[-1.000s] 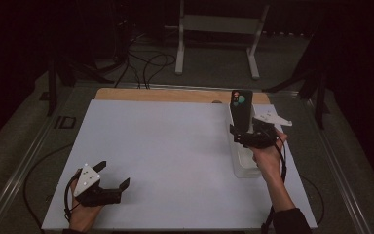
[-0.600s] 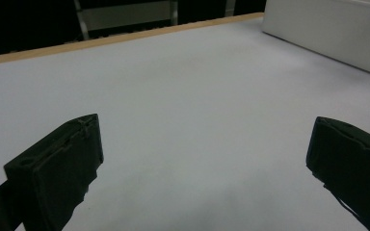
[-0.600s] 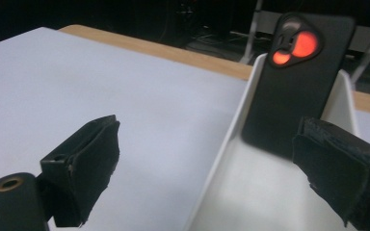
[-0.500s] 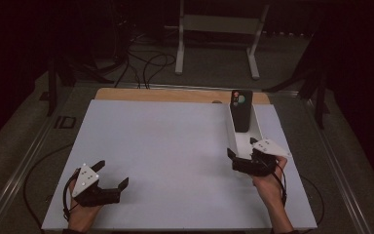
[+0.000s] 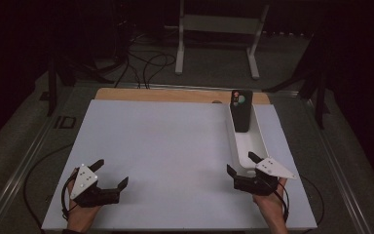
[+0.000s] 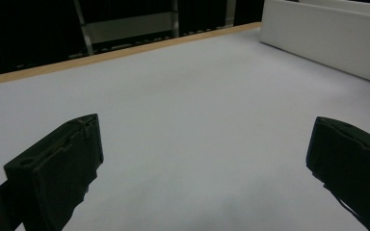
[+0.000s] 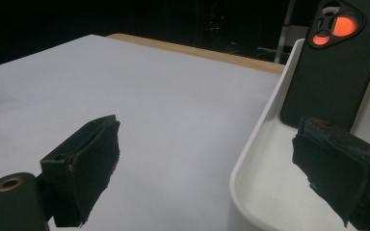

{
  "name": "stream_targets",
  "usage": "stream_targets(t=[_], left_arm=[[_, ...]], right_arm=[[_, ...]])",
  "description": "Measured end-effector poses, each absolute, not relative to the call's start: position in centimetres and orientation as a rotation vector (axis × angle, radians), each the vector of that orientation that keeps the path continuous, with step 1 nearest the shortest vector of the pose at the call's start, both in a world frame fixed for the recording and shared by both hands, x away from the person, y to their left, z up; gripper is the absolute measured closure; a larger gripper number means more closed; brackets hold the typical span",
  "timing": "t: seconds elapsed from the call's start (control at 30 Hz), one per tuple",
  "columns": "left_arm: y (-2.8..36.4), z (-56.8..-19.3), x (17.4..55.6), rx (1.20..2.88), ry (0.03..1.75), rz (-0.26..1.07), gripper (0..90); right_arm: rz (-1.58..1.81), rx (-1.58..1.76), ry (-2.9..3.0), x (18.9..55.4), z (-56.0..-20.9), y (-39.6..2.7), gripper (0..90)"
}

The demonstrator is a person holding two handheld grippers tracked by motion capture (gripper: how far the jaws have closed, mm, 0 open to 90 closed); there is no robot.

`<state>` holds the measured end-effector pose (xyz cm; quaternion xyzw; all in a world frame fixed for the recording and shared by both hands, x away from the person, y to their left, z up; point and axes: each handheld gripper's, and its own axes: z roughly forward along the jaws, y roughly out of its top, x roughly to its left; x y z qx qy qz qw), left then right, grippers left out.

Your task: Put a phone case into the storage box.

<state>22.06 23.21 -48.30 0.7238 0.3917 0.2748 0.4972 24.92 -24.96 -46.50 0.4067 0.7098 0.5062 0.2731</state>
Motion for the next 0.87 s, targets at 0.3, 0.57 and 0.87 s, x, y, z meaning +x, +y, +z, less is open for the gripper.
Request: stream_targets(t=[0.3,0.57,0.87], left_arm=[[23.2,-48.2,22.0,1.751,0.936,0.67,0.2],[23.2,-48.4,22.0,1.766,0.927,0.678,0.2],[23.1,-48.6,22.0,1.78,0.931,0.685,0.2]], right_arm=[[1.401,1.104,1.869,23.8,-47.7,-25.7,9.0],[1.384,1.096,1.832,23.5,-48.2,-26.2,9.0],[1.383,1.083,1.835,23.6,-48.3,-26.1,9.0]])
